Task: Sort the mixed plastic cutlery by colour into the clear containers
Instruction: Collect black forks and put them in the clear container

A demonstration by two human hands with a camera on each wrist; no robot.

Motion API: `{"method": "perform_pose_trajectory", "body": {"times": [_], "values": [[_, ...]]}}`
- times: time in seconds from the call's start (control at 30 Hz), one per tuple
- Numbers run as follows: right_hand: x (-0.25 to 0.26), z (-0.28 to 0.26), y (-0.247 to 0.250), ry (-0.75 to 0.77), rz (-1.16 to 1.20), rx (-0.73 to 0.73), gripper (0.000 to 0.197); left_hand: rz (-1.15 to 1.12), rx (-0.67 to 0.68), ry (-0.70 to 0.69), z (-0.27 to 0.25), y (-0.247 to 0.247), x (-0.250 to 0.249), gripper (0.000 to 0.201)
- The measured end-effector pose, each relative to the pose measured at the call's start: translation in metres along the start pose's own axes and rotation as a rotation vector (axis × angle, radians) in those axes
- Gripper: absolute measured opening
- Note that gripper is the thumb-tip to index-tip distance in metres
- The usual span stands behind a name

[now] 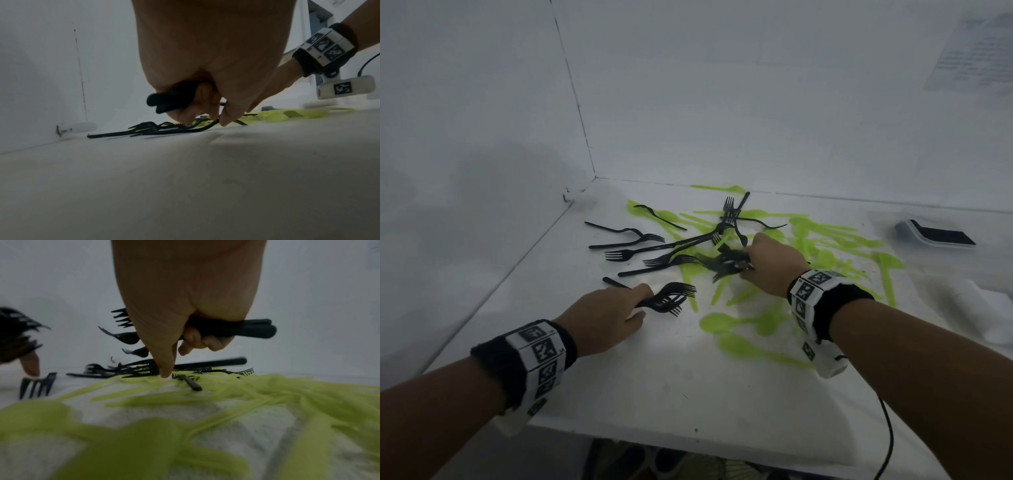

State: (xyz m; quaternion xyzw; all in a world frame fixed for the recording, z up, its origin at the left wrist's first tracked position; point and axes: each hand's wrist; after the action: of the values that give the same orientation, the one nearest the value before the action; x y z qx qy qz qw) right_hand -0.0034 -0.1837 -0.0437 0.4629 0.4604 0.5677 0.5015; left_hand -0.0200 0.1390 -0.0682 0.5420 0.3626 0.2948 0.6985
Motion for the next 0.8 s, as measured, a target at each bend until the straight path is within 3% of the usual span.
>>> {"method": "perform_pose_trajectory", "body": {"times": [0.13,0.2,0.27,0.4,0.53,0.7,0.8], "values": [[0.005,0.004,0.012,-0.078,0.306,-0.249,0.009,0.012,-0.020,-0.035,0.008,-0.004,0.003,0.027],[0.009,0.005,0.020,-0.161,0.437,-0.307,0.017,0.036,-0.012,-0.057,0.013,-0.007,0.005,0.032],[0.012,0.005,0.024,-0.208,0.524,-0.272,0.031,0.083,0.000,-0.081,0.020,-0.009,0.003,0.029],[0.018,0.000,0.019,-0.258,0.670,-0.179,0.033,0.156,-0.005,-0.119,0.036,-0.009,-0.007,0.026],[0.015,-0.006,0.010,-0.332,0.733,-0.184,0.024,0.062,-0.174,-0.165,0.046,-0.010,-0.016,0.023],[0.002,-0.011,0.014,-0.446,0.783,-0.274,0.012,-0.155,-0.340,-0.109,0.067,0.002,-0.037,0.024],[-0.007,-0.018,0.019,-0.507,0.842,-0.302,0.013,-0.354,-0.312,0.048,0.086,0.010,-0.061,0.027]]}}
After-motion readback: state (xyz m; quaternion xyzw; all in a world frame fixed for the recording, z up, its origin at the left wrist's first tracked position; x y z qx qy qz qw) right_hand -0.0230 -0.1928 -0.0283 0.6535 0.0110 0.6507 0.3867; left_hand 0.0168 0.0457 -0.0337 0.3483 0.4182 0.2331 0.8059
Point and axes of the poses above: each hand's wrist, its own z-axis towards the middle knuckle, its own y-axis out of the back of the hand, x = y × z, and after that the axes turned 11 degrees about -x, right-handed
